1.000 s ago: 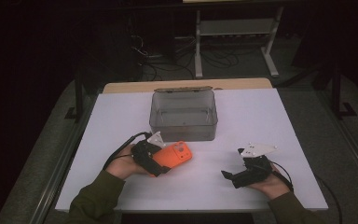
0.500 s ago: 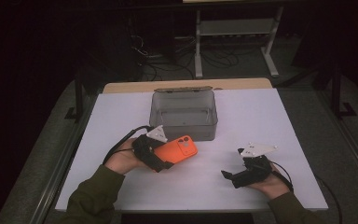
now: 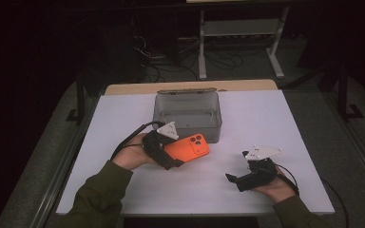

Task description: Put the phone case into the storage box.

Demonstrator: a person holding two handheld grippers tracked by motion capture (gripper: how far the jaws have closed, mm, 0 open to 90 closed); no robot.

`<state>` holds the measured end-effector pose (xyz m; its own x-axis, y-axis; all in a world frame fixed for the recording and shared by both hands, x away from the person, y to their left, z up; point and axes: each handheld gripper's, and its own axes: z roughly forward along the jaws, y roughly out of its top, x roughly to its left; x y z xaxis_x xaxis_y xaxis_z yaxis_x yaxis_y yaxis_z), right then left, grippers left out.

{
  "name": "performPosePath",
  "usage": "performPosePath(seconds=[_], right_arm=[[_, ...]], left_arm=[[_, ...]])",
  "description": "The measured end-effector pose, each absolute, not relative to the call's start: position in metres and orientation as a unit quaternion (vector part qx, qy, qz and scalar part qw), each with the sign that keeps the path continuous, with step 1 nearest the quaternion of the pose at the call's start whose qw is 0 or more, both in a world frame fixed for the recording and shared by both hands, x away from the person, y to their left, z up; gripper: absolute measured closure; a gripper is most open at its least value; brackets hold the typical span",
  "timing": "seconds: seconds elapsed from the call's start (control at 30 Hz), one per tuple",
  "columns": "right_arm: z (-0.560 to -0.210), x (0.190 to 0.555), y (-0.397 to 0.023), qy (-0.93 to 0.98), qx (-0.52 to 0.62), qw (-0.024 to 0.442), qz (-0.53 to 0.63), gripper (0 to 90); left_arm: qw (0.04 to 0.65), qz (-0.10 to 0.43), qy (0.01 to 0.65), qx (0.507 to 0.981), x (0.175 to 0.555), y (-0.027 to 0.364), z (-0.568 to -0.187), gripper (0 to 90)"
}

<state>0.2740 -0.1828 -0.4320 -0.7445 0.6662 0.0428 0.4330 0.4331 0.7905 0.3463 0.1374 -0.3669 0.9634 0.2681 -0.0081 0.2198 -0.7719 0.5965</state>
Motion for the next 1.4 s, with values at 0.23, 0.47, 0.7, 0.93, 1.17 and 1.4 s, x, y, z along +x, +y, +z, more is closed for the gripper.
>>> performPosePath(seconds=[0.23, 0.47, 0.7, 0.93, 1.17, 1.4], right_arm=[[-0.433, 0.274, -0.183, 0.835, 0.329, 0.141, 0.418, 0.0], [-0.433, 0.274, -0.183, 0.836, 0.328, 0.139, 0.417, 0.0], [-0.433, 0.274, -0.181, 0.835, 0.324, 0.144, 0.42, 0.0], [-0.432, 0.276, -0.176, 0.833, 0.326, 0.146, 0.423, 0.0], [-0.432, 0.283, -0.168, 0.843, 0.319, 0.137, 0.412, 0.0], [-0.431, 0.286, -0.16, 0.845, 0.319, 0.14, 0.405, 0.0]], left_arm=[[0.312, 0.033, 0.124, 0.941, 0.353, 0.128, -0.367, 15.4], [0.313, 0.026, 0.122, 0.941, 0.356, 0.123, -0.365, 15.4], [0.311, 0.023, 0.12, 0.943, 0.356, 0.122, -0.367, 15.4], [0.309, 0.019, 0.117, 0.944, 0.356, 0.121, -0.368, 15.4], [0.313, 0.018, 0.119, 0.942, 0.357, 0.122, -0.367, 15.4], [0.318, 0.018, 0.12, 0.94, 0.357, 0.124, -0.366, 15.4]])
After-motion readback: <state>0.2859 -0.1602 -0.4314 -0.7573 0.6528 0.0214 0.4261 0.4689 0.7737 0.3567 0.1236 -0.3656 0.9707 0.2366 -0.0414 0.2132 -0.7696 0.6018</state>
